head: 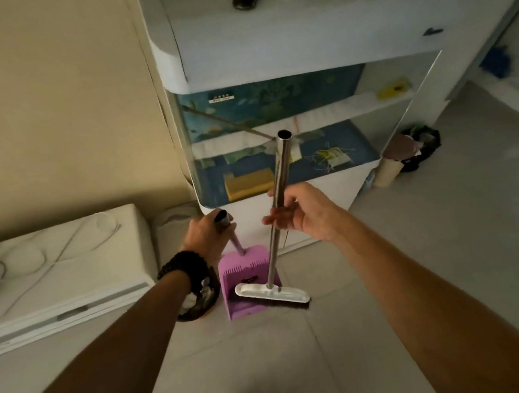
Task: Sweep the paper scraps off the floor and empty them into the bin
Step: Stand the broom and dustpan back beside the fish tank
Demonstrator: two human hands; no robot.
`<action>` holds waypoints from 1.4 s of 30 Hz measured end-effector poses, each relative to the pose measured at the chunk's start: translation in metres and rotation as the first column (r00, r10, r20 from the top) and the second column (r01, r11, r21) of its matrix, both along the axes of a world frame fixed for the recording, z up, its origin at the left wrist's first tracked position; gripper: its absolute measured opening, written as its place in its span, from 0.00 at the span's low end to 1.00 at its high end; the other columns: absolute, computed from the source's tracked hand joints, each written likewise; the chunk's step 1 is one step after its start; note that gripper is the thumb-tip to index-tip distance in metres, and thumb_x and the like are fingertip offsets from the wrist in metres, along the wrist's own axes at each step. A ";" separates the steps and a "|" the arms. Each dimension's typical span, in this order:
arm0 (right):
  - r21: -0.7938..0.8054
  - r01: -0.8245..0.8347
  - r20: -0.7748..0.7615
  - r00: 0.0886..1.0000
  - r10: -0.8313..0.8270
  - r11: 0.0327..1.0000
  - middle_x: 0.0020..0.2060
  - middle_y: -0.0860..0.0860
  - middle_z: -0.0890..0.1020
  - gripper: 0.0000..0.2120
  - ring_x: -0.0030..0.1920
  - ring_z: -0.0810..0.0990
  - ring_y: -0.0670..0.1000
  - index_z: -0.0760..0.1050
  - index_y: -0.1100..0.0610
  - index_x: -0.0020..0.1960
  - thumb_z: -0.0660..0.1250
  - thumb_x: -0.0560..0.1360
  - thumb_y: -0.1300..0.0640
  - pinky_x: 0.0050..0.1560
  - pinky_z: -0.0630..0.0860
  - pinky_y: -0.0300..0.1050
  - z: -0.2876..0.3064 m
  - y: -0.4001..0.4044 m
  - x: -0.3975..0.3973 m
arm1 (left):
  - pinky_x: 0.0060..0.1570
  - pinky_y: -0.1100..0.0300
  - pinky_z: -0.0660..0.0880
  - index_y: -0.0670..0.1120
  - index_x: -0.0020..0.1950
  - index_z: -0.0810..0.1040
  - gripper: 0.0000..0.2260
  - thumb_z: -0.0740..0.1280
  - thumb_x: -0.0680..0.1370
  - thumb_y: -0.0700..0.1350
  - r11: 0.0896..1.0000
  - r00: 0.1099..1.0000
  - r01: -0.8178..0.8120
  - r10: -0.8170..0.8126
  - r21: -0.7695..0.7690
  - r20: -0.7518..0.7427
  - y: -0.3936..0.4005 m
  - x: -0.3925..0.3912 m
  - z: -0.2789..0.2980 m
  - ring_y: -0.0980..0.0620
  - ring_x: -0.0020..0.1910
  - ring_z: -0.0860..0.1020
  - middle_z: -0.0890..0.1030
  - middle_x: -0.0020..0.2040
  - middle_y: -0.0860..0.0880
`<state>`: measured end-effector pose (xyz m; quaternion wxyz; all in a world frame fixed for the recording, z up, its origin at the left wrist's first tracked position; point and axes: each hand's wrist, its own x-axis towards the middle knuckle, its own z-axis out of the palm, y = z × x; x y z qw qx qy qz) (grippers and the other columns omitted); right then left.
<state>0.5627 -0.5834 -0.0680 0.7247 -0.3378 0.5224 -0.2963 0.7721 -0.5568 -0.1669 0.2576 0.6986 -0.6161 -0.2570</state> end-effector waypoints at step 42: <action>-0.307 -0.443 -0.679 0.722 0.132 0.843 0.44 0.50 0.81 0.15 0.44 0.79 0.51 0.78 0.57 0.56 0.62 0.80 0.46 0.41 0.73 0.43 -0.307 -0.241 0.041 | 0.61 0.44 0.81 0.44 0.66 0.80 0.16 0.72 0.79 0.46 0.779 0.773 -0.445 0.583 0.442 -0.250 -0.201 -0.013 -0.249 0.37 0.56 0.85 0.86 0.58 0.40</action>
